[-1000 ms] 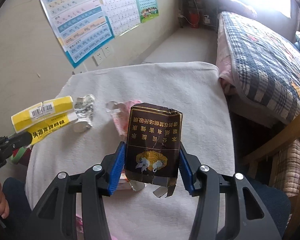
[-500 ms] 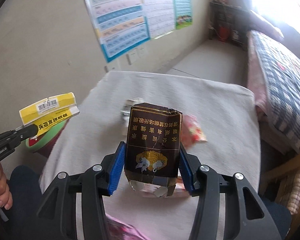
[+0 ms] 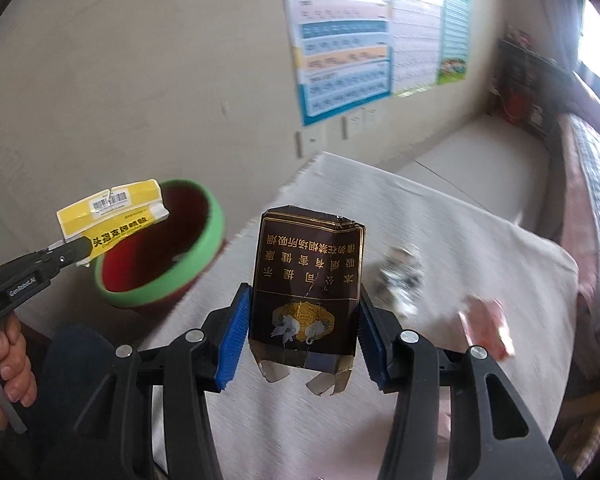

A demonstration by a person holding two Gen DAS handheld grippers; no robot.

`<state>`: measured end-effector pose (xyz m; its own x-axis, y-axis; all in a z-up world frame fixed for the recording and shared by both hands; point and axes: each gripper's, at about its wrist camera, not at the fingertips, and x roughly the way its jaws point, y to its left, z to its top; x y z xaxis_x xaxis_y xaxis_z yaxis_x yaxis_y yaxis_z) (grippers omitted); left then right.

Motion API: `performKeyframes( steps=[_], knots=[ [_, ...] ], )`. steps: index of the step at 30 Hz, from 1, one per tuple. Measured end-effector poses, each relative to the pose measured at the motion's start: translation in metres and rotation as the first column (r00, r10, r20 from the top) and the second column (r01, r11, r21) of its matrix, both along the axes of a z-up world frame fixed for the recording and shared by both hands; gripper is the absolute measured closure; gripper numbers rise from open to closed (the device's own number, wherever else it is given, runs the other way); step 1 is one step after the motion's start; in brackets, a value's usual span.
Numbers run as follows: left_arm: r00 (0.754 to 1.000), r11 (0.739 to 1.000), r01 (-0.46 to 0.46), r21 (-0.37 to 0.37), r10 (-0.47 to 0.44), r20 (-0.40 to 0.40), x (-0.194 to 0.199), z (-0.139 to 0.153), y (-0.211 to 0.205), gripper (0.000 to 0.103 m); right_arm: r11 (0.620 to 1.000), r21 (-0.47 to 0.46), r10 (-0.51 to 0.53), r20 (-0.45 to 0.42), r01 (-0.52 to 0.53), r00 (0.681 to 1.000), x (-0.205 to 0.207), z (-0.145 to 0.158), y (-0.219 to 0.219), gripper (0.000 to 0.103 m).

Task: Collect trash
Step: 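Carry the yellow box and brown pack over the red bin and open both tools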

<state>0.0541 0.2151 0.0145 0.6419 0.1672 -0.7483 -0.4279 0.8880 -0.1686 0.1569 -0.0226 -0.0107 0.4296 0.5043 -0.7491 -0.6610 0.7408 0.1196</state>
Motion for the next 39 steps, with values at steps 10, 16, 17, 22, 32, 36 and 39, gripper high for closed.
performKeyframes(
  steps=[10, 16, 17, 22, 32, 36, 39],
  knots=[
    [0.992, 0.992, -0.122, -0.040, 0.122, 0.010, -0.027, -0.011, 0.052, 0.090, 0.990, -0.004, 0.139, 0.025, -0.139, 0.990, -0.006, 0.012, 0.091, 0.054],
    [0.984, 0.982, -0.174, -0.073, 0.175, 0.018, -0.039, -0.019, 0.080, 0.090, 0.975, -0.018, 0.221, 0.025, -0.221, 0.975, -0.015, 0.010, 0.141, 0.054],
    [0.983, 0.980, -0.180, -0.081, 0.182, 0.018, -0.040, -0.021, 0.084, 0.090, 0.972, -0.021, 0.233, 0.024, -0.232, 0.972, -0.016, 0.008, 0.147, 0.054],
    [0.981, 0.975, -0.188, -0.116, 0.192, 0.021, -0.042, -0.031, 0.098, 0.090, 0.959, -0.048, 0.279, 0.006, -0.279, 0.960, -0.020, -0.004, 0.179, 0.054],
    [0.983, 0.971, -0.178, -0.159, 0.184, 0.025, -0.042, -0.045, 0.115, 0.086, 0.945, -0.085, 0.312, -0.050, -0.316, 0.949, -0.014, -0.032, 0.218, 0.054],
    [0.983, 0.970, -0.178, -0.167, 0.184, 0.025, -0.044, -0.049, 0.120, 0.081, 0.941, -0.098, 0.319, -0.064, -0.324, 0.946, -0.016, -0.042, 0.226, 0.052],
    [0.983, 0.971, -0.172, -0.167, 0.180, 0.031, -0.045, -0.049, 0.121, 0.066, 0.943, -0.092, 0.314, -0.081, -0.321, 0.946, -0.015, -0.046, 0.229, 0.045]
  ],
)
